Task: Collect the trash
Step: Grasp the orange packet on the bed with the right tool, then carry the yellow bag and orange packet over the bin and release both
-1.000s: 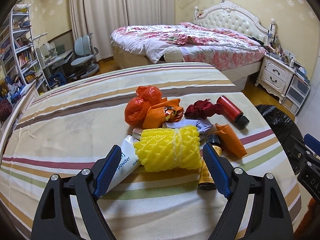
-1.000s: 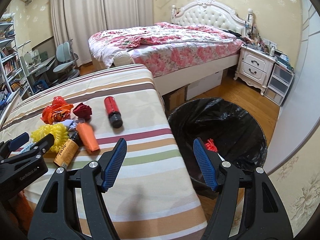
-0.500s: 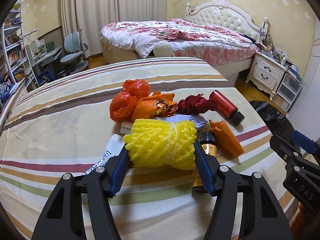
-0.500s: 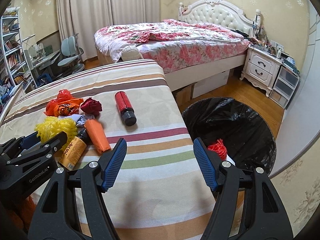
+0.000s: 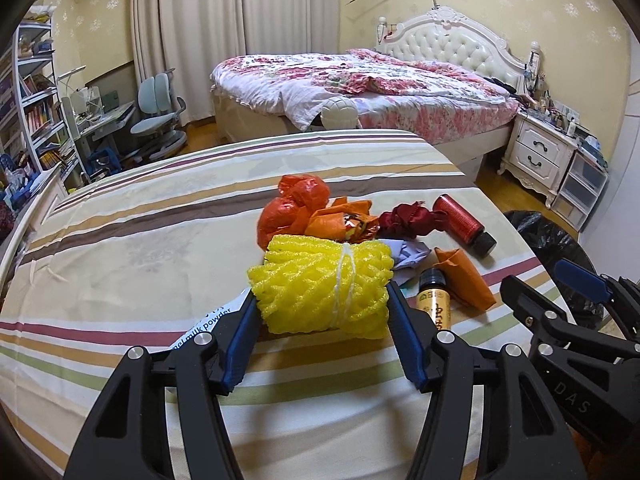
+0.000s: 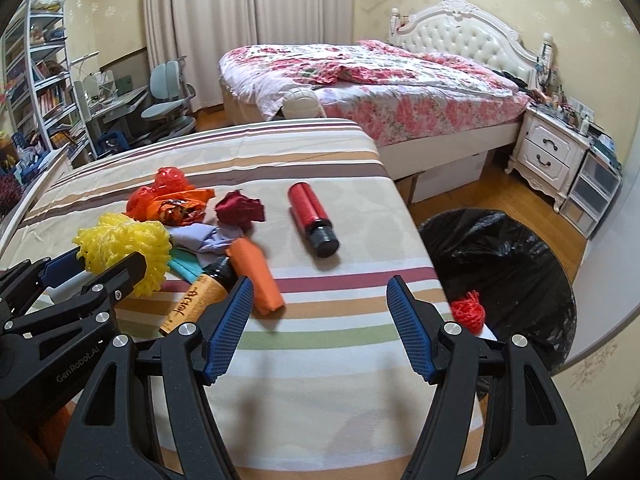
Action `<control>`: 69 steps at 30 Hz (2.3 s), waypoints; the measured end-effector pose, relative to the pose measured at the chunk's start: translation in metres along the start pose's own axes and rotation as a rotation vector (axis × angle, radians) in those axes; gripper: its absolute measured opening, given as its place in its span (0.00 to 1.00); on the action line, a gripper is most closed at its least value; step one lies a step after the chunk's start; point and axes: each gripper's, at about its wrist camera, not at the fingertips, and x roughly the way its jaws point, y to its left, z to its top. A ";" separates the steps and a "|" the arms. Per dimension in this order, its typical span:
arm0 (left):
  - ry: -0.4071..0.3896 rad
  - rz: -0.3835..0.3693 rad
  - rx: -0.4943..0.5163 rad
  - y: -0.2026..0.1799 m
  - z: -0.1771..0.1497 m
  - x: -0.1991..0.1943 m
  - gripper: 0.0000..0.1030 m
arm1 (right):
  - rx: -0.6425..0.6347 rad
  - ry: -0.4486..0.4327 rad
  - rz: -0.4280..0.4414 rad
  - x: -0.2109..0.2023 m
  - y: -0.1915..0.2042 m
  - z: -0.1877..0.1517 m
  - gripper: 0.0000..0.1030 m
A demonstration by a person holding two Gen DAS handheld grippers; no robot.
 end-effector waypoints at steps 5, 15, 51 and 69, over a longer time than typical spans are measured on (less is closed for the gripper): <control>0.006 0.004 -0.016 0.005 -0.001 0.003 0.58 | -0.031 0.020 0.019 0.010 0.013 0.002 0.59; 0.019 0.001 -0.026 0.009 -0.002 0.008 0.58 | -0.068 0.081 0.062 0.029 0.027 0.005 0.26; -0.080 -0.065 0.023 -0.036 0.009 -0.024 0.58 | 0.026 -0.027 -0.007 -0.028 -0.030 0.001 0.14; -0.124 -0.151 0.097 -0.090 0.020 -0.024 0.58 | 0.098 -0.092 -0.096 -0.048 -0.081 0.008 0.14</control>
